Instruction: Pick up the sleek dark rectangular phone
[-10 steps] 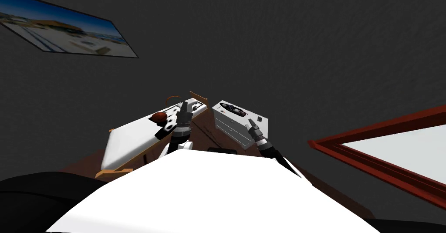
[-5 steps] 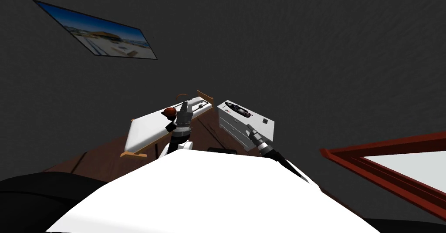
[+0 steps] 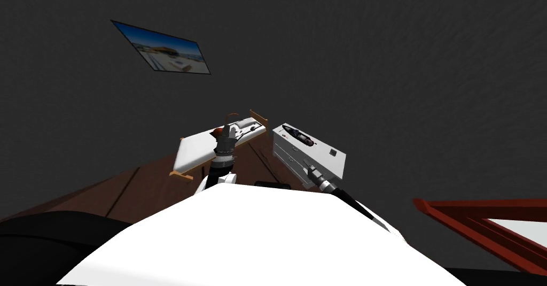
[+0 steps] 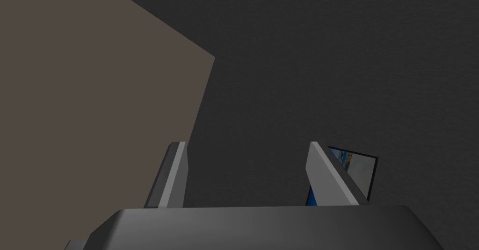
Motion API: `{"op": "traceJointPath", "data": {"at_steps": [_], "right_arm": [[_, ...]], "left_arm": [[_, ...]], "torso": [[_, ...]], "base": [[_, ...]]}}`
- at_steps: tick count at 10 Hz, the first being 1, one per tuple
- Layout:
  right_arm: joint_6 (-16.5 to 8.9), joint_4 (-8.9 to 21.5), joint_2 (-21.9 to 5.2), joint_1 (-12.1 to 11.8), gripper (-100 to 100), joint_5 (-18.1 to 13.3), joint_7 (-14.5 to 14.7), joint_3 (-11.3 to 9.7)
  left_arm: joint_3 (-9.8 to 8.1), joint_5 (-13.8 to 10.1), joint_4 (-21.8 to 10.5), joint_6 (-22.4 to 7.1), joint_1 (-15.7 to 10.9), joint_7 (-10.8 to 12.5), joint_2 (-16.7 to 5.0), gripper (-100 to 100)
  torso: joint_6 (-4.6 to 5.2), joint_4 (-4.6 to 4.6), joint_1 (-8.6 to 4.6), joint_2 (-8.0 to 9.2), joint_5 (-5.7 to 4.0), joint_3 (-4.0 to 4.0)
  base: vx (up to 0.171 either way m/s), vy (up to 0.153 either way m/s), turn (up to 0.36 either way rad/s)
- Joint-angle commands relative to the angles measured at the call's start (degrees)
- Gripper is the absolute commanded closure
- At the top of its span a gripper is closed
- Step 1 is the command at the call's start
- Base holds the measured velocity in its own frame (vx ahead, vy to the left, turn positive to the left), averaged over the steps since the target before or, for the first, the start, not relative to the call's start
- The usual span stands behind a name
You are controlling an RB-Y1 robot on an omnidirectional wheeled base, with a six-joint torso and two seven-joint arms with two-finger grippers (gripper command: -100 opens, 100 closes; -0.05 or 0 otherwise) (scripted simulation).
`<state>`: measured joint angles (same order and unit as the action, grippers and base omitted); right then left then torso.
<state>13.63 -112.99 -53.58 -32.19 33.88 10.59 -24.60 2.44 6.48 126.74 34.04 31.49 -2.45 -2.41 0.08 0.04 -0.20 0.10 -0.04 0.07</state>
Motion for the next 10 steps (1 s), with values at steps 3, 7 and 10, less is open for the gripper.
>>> {"op": "traceJointPath", "data": {"at_steps": [3,7,10], "right_arm": [[-2.01,3.43,-6.13,-0.7,-100,5.43,1.05,-3.77],[-3.1,5.25,-11.79,-0.89,-100,9.06,1.63,-5.73],[-5.15,8.99,-16.74,-1.14,-100,14.44,2.71,-9.68]], "left_arm": [[0.0,0.0,0.0,0.0,0.0,0.0,0.0,0],[0.0,0.0,0.0,0.0,0.0,0.0,0.0,0],[0.0,0.0,0.0,0.0,0.0,0.0,0.0,0]], "torso": [[-0.02,0.0,0.0,0.02,0.0,0.01],[0.02,0.0,-0.05,0.0,-0.01,0.0],[0.0,-0.01,-0.09,-0.06,-0.02,-0.03]], "base": [[-0.038,0.012,0.289],[-0.027,0.002,0.172],[-0.018,-0.008,0.311]]}}
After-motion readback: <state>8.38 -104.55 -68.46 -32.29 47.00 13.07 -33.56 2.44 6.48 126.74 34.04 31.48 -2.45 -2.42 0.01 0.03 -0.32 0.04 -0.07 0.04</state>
